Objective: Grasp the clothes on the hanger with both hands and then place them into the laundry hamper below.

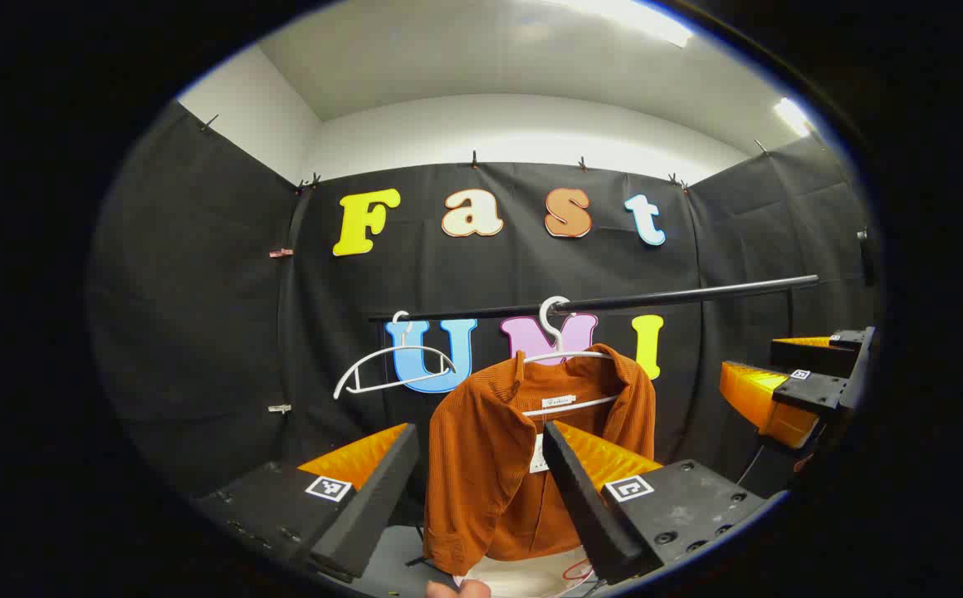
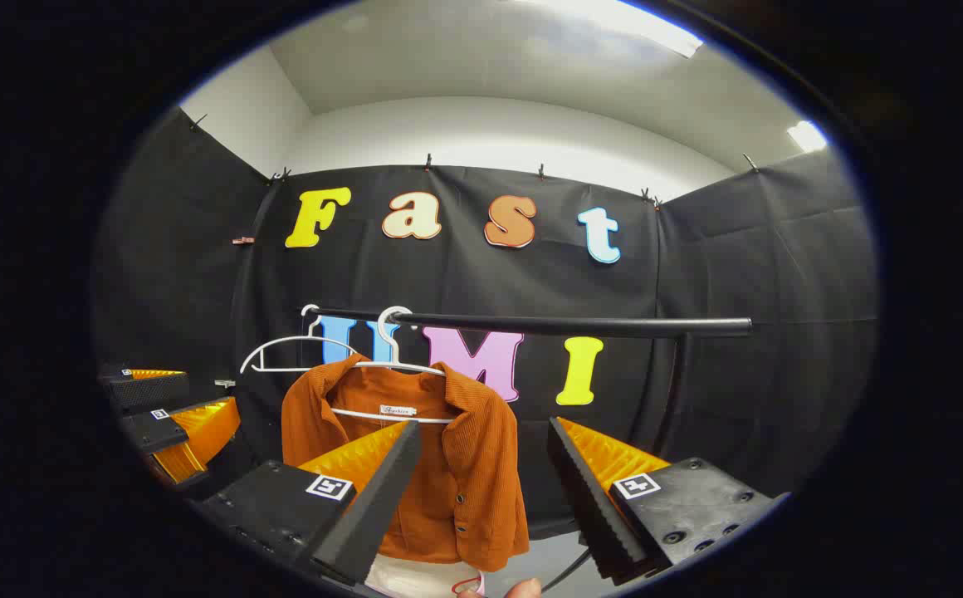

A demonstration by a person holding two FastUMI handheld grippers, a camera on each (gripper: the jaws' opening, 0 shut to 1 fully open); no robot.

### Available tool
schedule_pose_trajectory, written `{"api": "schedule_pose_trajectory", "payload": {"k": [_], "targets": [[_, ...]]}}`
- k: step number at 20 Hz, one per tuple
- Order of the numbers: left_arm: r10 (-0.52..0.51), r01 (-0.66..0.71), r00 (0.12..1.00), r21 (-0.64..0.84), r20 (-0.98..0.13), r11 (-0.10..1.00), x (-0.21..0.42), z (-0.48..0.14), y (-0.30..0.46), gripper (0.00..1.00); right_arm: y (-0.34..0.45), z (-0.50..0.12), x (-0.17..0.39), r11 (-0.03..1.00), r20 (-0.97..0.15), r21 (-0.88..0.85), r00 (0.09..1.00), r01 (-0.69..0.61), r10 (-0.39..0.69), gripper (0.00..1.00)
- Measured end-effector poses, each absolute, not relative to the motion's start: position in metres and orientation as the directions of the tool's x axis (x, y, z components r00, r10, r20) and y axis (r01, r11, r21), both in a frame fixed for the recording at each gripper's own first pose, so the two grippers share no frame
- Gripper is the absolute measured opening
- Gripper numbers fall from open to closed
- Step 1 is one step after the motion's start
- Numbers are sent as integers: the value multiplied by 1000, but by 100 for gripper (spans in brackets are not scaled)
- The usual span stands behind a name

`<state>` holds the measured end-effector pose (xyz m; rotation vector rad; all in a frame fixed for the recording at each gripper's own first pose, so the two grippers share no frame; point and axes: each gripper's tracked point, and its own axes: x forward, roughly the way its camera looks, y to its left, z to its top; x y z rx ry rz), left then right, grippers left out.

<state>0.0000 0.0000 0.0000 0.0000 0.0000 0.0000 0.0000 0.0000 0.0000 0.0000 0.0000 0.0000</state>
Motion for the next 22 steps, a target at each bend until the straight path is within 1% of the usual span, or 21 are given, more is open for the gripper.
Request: {"api": "schedule_pose_trajectory", "payload": {"k": [1, 2, 3, 4, 14, 21, 22], "targets": [[1, -1, 1000, 1, 1, 1000, 0, 1, 0, 95, 1, 1, -1, 1000, 1, -3, 1000, -2, 2, 98], [1, -1, 1000, 0, 1, 1000, -1, 1, 0, 95, 1, 0, -2, 1000, 2, -6, 1000, -4, 4, 98], [1, -1, 1000, 0, 2, 1000, -2, 2, 0, 92, 1, 1, -3, 1000, 4, -8, 1000, -5, 5, 98], [1, -1, 1000, 0, 4, 1000, -3, 1, -1, 95, 0, 1, -4, 1000, 4, -8, 1000, -5, 5, 98], [-1, 1, 1000, 0, 0, 1000, -8, 1, -3, 95, -3, -1, -10, 1000, 1, -5, 1000, 0, 0, 98], [-17, 17, 1000, 5, -11, 1000, 6, -7, -10, 95, -1, -6, -1, 1000, 8, -7, 1000, -10, 10, 98], [-25, 25, 999, 7, -19, 1000, 12, -12, -14, 97, 1, -8, 5, 1000, 14, -8, 1000, -16, 16, 98]]}}
